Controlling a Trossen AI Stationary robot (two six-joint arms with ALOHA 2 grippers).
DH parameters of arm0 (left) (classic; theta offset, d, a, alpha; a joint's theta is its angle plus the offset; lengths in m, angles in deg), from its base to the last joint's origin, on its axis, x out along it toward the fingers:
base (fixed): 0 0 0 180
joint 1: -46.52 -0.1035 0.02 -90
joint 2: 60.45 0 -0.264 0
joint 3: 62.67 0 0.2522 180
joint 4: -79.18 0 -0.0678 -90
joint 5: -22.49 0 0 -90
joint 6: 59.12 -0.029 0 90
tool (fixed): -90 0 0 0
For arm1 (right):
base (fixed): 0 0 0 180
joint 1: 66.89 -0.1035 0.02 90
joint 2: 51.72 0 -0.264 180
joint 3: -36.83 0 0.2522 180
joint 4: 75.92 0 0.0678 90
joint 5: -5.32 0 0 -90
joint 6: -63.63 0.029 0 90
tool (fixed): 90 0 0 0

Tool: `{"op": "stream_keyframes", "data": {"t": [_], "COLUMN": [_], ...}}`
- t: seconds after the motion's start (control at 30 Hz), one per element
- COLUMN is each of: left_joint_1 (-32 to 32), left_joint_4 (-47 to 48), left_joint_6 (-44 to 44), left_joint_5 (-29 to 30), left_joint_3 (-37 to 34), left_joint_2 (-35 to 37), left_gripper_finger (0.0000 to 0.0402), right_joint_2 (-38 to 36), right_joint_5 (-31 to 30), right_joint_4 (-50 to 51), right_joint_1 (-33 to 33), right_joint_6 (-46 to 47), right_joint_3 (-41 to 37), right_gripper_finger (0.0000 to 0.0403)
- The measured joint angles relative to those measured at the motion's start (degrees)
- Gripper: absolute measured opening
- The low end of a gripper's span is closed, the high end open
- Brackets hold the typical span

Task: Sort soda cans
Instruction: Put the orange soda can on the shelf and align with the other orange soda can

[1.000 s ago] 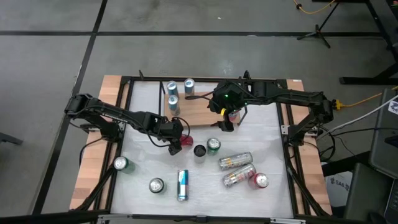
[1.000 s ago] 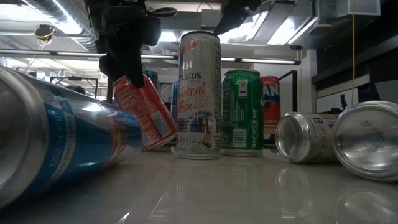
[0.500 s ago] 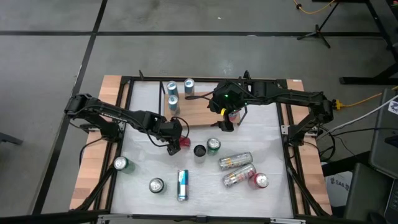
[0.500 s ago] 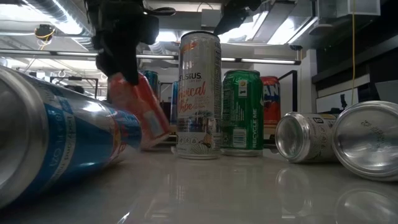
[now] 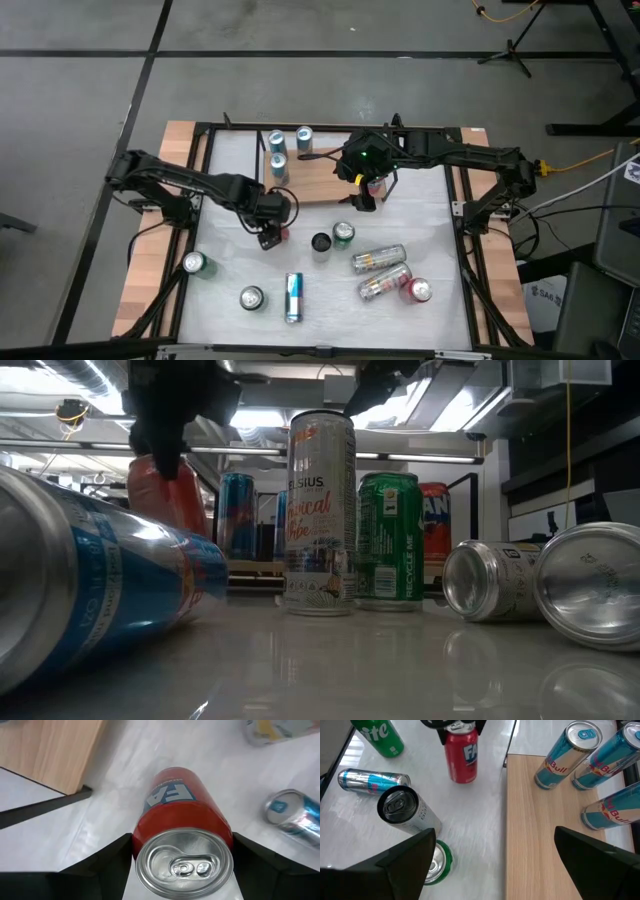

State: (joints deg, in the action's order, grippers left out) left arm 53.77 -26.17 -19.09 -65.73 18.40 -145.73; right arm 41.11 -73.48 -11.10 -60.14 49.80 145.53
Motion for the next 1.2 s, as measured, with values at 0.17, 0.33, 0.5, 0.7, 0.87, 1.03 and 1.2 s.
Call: {"op": "stream_keyframes", "data": {"t": [0.17,0.33,0.5,0.7,0.87,1.03,1.2], "left_joint_1": [0.0,0.0,0.0,-0.1,-0.1,-0.1,-0.1], "left_joint_4": [1.3,1.1,1.1,1.0,1.0,0.2,-0.1], "left_joint_6": [0.1,0.0,0.0,0.0,-0.1,-0.1,0.1], "left_joint_5": [0.0,0.0,0.0,0.2,0.2,0.2,0.2], "left_joint_3": [0.0,0.2,0.2,0.1,0.1,0.1,0.1], "left_joint_2": [-1.8,-2.3,-2.3,-2.4,-2.4,-2.4,-2.4], "left_gripper_finger": [0.0276,0.0286,0.0306,0.0318,0.0319,0.0331,0.0339], "right_joint_2": [0.0,0.0,0.0,0.0,0.0,0.0,0.0], "right_joint_5": [0.0,0.0,0.0,0.0,0.0,0.0,0.0], "right_joint_4": [0.0,0.0,0.0,0.0,0.0,0.0,-0.5], "right_joint_1": [0.0,0.0,0.0,0.0,0.0,0.0,0.0], "right_joint_6": [0.0,0.0,0.0,0.0,0.0,0.0,0.0], "right_joint_3": [0.0,0.0,0.0,0.0,0.0,0.0,0.0], "right_gripper_finger": [0.0397,0.0397,0.0397,0.0397,0.0397,0.0397,0.0397]}}
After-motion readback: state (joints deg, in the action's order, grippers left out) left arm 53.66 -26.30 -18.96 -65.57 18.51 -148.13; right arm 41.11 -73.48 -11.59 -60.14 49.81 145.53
